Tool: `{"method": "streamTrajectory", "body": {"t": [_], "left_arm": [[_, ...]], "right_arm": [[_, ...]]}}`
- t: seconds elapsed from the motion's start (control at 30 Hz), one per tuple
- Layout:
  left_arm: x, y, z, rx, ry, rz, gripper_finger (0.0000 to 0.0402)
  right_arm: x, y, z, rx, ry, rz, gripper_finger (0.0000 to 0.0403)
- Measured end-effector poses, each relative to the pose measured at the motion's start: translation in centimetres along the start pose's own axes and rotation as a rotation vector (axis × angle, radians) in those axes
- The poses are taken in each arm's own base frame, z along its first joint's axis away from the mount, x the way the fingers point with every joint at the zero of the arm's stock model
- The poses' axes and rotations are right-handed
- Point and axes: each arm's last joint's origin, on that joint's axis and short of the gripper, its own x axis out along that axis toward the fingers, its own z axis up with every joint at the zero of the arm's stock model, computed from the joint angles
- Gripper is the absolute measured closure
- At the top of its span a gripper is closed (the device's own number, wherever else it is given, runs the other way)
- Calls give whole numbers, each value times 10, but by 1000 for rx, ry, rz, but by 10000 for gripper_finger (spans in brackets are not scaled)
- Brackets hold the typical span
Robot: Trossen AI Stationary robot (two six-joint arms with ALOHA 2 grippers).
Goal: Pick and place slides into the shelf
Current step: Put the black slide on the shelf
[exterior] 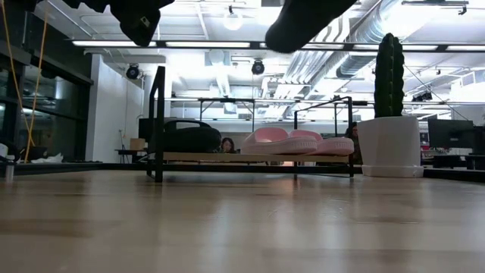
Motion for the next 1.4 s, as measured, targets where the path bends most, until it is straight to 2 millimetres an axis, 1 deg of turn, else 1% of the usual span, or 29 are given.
{"method": "streamTrajectory", "body": {"t": [0.2,0.3,0.6,0.83,1.0,1.23,1.33,1.4], "left_arm": [[0,0,0,0,0,0,268],[0,0,0,0,0,0,268],[0,0,0,0,0,0,268],[0,0,0,0,0,0,268],[0,0,0,-1,1,0,268],[0,0,0,-1,2,0,268],[0,0,0,-3,3,0,268],[0,0,0,-3,3,0,268]], "right_arm": [[13,-24,6,52,-47,52,403],[24,-32,8,56,-56,68,403],[61,-42,11,59,-81,159,403],[80,-54,10,85,-112,154,403],[95,-50,12,78,-104,176,403],[127,-31,18,31,-61,230,403],[139,-28,19,20,-69,241,403],[146,-30,19,44,-111,272,403]]}}
